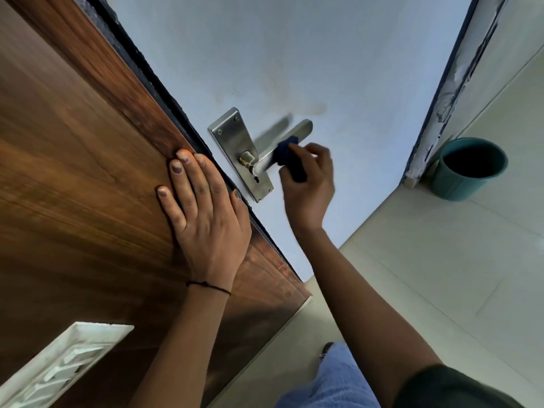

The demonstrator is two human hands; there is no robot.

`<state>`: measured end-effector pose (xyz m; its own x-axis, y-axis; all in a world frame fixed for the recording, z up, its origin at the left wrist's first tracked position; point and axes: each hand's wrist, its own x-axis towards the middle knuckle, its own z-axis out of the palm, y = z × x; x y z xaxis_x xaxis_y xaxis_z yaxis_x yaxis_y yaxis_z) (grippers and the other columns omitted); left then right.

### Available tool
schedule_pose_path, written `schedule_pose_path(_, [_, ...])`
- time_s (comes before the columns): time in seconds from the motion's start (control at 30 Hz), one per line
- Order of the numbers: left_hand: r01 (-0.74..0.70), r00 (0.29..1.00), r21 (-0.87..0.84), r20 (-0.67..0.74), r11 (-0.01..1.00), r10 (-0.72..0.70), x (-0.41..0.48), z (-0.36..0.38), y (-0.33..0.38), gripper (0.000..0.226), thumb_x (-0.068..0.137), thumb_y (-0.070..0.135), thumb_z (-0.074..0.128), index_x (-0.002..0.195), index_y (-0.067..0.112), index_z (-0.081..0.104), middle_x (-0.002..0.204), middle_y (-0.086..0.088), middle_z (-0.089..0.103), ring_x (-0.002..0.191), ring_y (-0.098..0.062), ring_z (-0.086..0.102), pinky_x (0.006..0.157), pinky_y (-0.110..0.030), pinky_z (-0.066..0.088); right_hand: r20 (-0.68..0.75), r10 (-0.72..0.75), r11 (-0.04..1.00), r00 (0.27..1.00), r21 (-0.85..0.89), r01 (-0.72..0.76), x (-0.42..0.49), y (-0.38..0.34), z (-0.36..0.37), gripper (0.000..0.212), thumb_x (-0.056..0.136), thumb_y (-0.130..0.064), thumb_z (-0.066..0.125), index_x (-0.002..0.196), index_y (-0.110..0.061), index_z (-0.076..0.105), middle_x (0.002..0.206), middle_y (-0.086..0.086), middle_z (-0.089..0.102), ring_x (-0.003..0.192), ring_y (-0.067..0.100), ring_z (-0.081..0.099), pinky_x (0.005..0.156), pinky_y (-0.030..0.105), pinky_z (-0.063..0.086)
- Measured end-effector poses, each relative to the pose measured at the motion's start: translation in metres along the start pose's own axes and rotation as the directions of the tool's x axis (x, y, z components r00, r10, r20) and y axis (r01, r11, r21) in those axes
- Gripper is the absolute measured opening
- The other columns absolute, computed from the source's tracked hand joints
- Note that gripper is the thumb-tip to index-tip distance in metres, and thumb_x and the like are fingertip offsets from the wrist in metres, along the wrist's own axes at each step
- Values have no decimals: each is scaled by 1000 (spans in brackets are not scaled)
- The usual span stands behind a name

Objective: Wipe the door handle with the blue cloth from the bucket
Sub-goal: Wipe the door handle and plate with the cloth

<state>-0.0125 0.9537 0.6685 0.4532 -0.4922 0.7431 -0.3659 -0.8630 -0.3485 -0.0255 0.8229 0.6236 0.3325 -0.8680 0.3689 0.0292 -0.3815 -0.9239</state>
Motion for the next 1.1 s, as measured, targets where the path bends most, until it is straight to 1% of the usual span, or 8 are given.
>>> schedule_pose_path(0.13, [6, 1000, -4, -8, 1000, -7, 0, -1, 0, 69, 95, 29, 44, 147, -5, 13, 148, -28, 24, 138, -37, 17, 113, -50, 10, 154, -213, 974, 965, -47, 222, -36, -6, 6, 34, 71, -17, 67, 104, -18, 72, 107, 2, 64, 90, 21, 62, 65, 24, 46])
schedule_pose_path(0.2, [5, 1000, -11, -4, 1000, -5, 1, -1, 1, 69, 95, 29, 44, 146, -4, 13, 148, -27, 20, 138, -37, 17, 113, -49, 10, 121, -178, 981, 977, -61, 186, -21, -2, 2, 34, 70, -18, 68, 104, -19, 72, 107, 2, 64, 90, 20, 61, 64, 24, 46])
schedule_pose_path(0.33, [12, 1000, -4, 2, 1000, -11, 1, -1, 1, 69, 94, 29, 45, 146, -5, 15, 147, -27, 23, 137, -37, 18, 113, -49, 8, -19, 30, 999, 999, -36, -31, 16, 5, -4, 35, 74, -12, 68, 108, -16, 72, 110, 4, 63, 93, 22, 63, 66, 36, 54])
schedule_pose_path(0.57, [20, 1000, -1, 7, 1000, -20, 0, 0, 1, 66, 95, 29, 44, 145, -8, 21, 146, -32, 35, 136, -38, 18, 113, -50, 9, 146, -202, 977, 968, -42, 210, -35, -9, 6, 34, 71, -15, 70, 105, -16, 73, 106, 4, 66, 89, 23, 62, 63, 25, 48])
schedule_pose_path(0.8, [31, 999, 0, 10, 1000, -31, 0, -1, 2, 67, 94, 28, 44, 145, -7, 20, 146, -32, 34, 136, -38, 18, 112, -50, 9, -13, 45, 998, 999, -45, -45, 29, 7, -7, 33, 74, -12, 68, 106, -17, 74, 107, 4, 63, 91, 23, 63, 69, 40, 55])
schedule_pose_path(0.87, [27, 1000, 0, 10, 1000, -27, 0, 1, 2, 68, 94, 29, 44, 146, -7, 18, 146, -32, 33, 137, -38, 17, 113, -50, 9, -7, 27, 999, 1000, -30, -27, 20, 3, -4, 34, 73, -10, 67, 106, -17, 74, 106, 5, 62, 91, 24, 62, 69, 39, 54])
schedule_pose_path(1.03, [13, 1000, 4, 13, 1000, -13, -2, 1, 1, 70, 95, 30, 43, 147, -5, 12, 147, -32, 29, 138, -39, 15, 114, -50, 7, 132, -138, 988, 982, -56, 146, -27, -9, 3, 35, 73, -20, 64, 106, -19, 73, 105, 2, 65, 87, 22, 62, 60, 28, 49])
schedule_pose_path(1.1, [12, 1000, -2, 11, 1000, -12, -2, 1, 0, 70, 95, 30, 43, 147, -5, 12, 147, -33, 29, 138, -39, 14, 114, -50, 7, 104, -107, 989, 989, -88, 117, -9, -4, -1, 35, 72, -16, 66, 107, -20, 73, 105, 2, 66, 89, 23, 62, 61, 29, 49])
